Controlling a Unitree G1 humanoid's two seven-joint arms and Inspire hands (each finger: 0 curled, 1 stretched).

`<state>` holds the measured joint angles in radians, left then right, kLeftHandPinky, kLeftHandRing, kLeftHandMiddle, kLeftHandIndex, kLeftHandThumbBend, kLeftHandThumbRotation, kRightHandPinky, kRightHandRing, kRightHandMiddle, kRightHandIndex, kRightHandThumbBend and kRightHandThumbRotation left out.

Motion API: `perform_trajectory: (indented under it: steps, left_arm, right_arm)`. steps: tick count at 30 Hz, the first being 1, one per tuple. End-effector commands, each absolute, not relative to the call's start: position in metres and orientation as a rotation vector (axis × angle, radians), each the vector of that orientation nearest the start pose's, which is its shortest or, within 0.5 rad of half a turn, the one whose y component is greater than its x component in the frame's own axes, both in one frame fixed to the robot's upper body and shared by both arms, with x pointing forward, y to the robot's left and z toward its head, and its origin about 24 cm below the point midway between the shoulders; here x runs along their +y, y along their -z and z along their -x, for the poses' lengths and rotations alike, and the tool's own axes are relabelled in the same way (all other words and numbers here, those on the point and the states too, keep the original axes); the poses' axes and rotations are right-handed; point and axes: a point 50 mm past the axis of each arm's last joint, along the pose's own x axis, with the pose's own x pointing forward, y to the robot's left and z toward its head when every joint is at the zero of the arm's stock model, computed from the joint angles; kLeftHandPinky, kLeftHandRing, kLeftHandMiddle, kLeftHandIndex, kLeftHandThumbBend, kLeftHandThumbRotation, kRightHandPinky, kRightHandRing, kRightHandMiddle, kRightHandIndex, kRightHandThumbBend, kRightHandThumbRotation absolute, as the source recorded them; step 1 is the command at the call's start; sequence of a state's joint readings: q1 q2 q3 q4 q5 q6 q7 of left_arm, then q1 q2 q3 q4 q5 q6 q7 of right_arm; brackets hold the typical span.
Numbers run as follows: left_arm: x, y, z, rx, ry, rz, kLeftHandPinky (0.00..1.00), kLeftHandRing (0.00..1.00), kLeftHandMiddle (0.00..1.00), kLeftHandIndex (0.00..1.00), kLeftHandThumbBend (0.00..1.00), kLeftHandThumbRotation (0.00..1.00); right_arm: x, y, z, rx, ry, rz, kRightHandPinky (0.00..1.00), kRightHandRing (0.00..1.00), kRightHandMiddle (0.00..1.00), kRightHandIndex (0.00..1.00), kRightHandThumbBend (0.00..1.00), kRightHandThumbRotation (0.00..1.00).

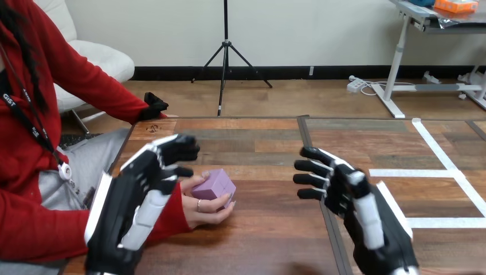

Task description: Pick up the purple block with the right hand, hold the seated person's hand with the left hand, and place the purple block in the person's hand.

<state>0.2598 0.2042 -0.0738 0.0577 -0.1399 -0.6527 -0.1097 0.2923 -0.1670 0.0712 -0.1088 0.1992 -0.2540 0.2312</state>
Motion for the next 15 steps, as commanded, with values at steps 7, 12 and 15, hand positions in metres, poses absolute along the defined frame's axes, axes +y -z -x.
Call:
perform_trajectory:
  steps: [7, 12, 15]
  left_arm:
    - [0.176, -0.039, -0.196, -0.37, 0.127, 0.023, 0.6, 0.71, 0.71, 0.69, 0.65, 0.85]
    - [0.173, -0.037, -0.198, -0.377, 0.138, 0.053, 0.61, 0.7, 0.7, 0.69, 0.62, 0.83]
    - [0.171, -0.035, -0.199, -0.371, 0.146, 0.076, 0.61, 0.7, 0.7, 0.7, 0.64, 0.81]
  right_arm:
    - [-0.159, -0.066, -0.188, -0.283, -0.196, -0.123, 0.69, 0.76, 0.8, 0.85, 0.91, 1.0]
    - [-0.158, -0.063, -0.184, -0.264, -0.183, -0.152, 0.69, 0.76, 0.81, 0.84, 0.9, 1.0]
    - [-0.158, -0.061, -0.183, -0.252, -0.178, -0.171, 0.7, 0.77, 0.81, 0.84, 0.9, 1.0]
